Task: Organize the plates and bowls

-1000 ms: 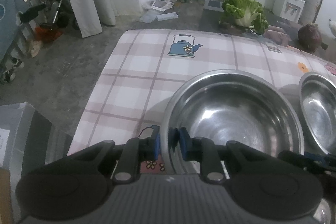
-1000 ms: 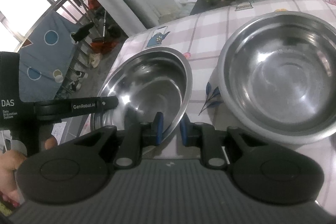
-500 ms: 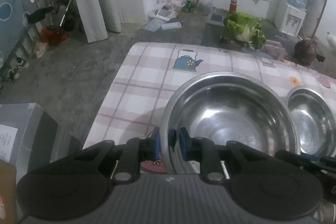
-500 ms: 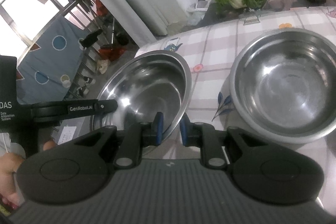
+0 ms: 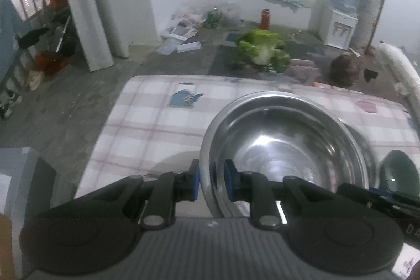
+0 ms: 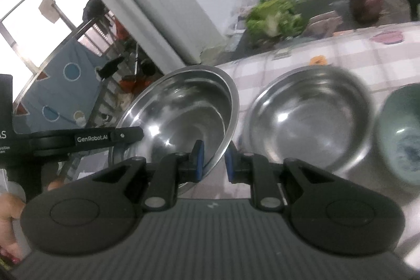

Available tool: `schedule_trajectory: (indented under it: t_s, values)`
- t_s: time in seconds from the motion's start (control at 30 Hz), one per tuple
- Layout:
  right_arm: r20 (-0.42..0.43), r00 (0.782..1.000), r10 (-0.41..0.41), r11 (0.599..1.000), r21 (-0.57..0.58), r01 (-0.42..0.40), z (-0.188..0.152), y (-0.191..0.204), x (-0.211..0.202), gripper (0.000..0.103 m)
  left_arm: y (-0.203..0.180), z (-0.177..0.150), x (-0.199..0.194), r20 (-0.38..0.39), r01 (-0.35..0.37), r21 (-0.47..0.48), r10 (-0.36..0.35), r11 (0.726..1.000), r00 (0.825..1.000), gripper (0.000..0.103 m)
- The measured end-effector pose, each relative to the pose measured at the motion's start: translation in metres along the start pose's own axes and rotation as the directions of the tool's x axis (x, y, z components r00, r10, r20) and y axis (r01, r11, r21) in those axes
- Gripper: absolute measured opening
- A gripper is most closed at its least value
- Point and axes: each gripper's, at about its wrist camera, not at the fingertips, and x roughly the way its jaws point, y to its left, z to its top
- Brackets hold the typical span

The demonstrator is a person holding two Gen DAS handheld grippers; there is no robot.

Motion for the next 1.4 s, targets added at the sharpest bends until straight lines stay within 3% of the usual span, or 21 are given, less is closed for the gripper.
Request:
schedule_trajectory:
  t_s: [0.27,0.5,0.7,0.93,1.0,1.07,1.13,1.27,1.4]
  values:
    - [0.041,0.995,-0.086,0.996,0.02,0.086,0.021,-0.051,-0.031,0.016,-0.065,0.008,0.016,-0.004,0.053,0.037,-0.053,0.998,0.999,0.02]
    - [0.035,0.983,-0.178,0.984,0.031,0.177,0.039,-0.095,-0.031,0.016,-0.106,0.004,0.048,-0.034,0.063,0.062,-0.061,0.996,0.998,0.02]
    - [0.003,0.976,-0.216,0.976,0.006,0.216,0.042,-0.112,-0.012,0.017,-0.113,-0.001,0.07,-0.078,0.052,0.079,-0.046,0.996,0.996,0.02]
    - [-0.013,0.968,-0.251,0.966,-0.068,0.249,0.041,-0.102,0.015,0.021,-0.111,-0.007,0.076,-0.082,0.029,0.135,-0.018,0.99,0.996,0.022]
    - [-0.012,0.964,-0.266,0.959,-0.099,0.264,0.041,-0.099,0.019,0.027,-0.11,-0.008,0.073,-0.068,0.027,0.15,-0.017,0.988,0.998,0.023]
    - [-0.003,0.963,-0.269,0.957,-0.116,0.267,0.043,-0.096,0.018,0.035,-0.109,-0.008,0.069,-0.044,0.022,0.171,-0.015,0.985,0.999,0.035]
    - [0.026,0.96,-0.278,0.951,-0.136,0.279,0.045,-0.093,0.015,0.055,-0.106,-0.008,0.064,-0.016,0.027,0.186,-0.024,0.982,1.0,0.04]
    - [0.069,0.956,-0.286,0.944,-0.152,0.293,0.054,-0.093,0.012,0.056,-0.102,-0.006,0.064,-0.014,0.021,0.178,-0.019,0.984,1.0,0.04]
    - [0.059,0.951,-0.302,0.945,-0.115,0.307,0.068,-0.105,0.024,0.056,-0.095,-0.004,0.08,-0.079,0.031,0.119,-0.022,0.992,0.997,0.04]
